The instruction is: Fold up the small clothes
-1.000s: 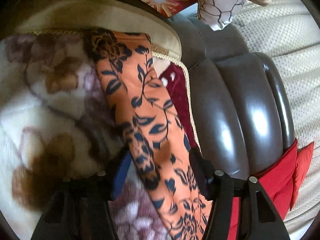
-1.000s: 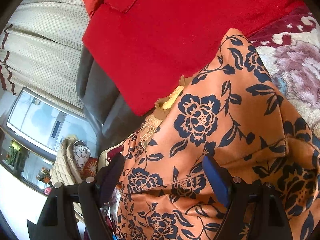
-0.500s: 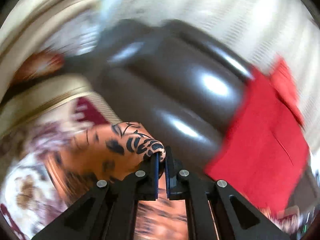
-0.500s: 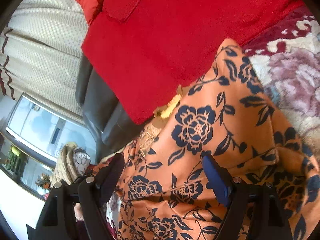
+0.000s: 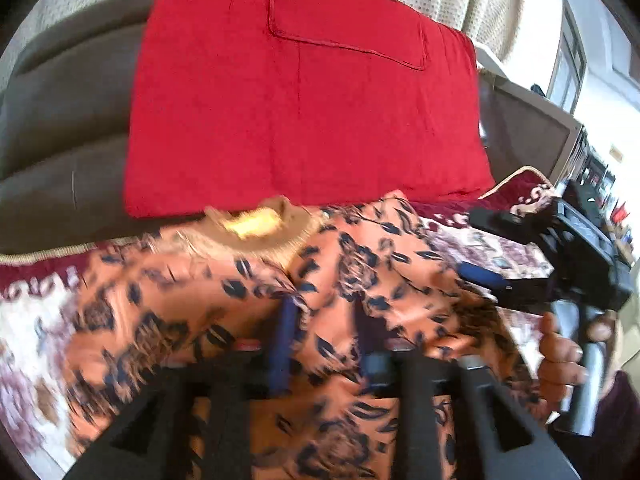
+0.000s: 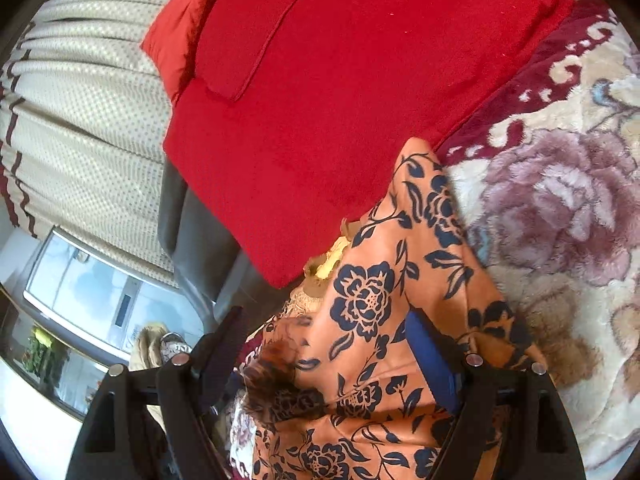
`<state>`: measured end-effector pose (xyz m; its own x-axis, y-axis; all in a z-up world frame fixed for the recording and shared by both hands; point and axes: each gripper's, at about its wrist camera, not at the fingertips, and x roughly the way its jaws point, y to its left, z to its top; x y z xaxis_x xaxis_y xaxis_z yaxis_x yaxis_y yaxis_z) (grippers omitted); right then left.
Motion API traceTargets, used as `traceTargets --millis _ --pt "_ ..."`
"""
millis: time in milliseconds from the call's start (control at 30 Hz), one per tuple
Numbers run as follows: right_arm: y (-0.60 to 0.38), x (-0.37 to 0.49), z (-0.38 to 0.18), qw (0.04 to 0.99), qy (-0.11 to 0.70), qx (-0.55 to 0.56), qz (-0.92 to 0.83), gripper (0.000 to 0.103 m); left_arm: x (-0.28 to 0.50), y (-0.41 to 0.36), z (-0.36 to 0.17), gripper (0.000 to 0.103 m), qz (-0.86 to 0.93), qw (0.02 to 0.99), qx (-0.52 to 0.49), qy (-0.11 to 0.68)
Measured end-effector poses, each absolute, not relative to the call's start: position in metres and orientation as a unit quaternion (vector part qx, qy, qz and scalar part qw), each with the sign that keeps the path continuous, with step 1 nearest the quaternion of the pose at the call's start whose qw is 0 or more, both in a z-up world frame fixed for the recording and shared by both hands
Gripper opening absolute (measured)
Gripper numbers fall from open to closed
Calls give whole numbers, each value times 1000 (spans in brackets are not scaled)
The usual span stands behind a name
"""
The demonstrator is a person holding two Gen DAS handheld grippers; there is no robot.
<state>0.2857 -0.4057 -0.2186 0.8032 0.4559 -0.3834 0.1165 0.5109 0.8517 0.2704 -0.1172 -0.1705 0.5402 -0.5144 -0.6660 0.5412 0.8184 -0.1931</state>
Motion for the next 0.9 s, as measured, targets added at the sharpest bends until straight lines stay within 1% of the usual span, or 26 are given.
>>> traceTargets --millis 33,67,167,267,400,500,533,600,667,733,800,867,900 --pt "-406 286 -218 816 299 483 107 83 264 -112 -165 68 -299 880 6 369" --pt "-406 287 -218 815 302 483 109 83 262 -104 -158 71 -291 887 -2 359" --pt "-396 291 -216 815 314 472 120 83 261 -64 -143 72 -249 909 -39 331" --pt "-371 294 -206 837 329 418 129 83 266 -6 -143 72 -161 930 -87 318" --pt "-316 294 -185 882 349 277 152 83 291 56 -170 72 -74 921 -160 346" --pt "-265 296 -167 909 353 150 163 83 307 76 -197 72 -28 909 -178 377" --pt "-243 298 -159 913 352 107 176 83 311 80 -202 72 -19 904 -183 387" --pt "-213 304 -151 911 358 59 198 83 318 91 -214 72 -2 891 -196 410" --pt "-179 309 -145 904 365 6 222 83 318 100 -215 72 8 890 -200 410" --pt "-141 311 -149 896 370 -74 233 83 317 108 -214 72 19 892 -198 405" --pt "-120 313 -156 889 374 -132 229 77 316 116 -212 72 19 892 -200 404" --pt "-109 319 -166 880 386 -168 219 64 316 120 -215 72 15 890 -195 411" --pt "-106 324 -172 877 394 -181 208 63 318 120 -216 72 12 889 -194 415"
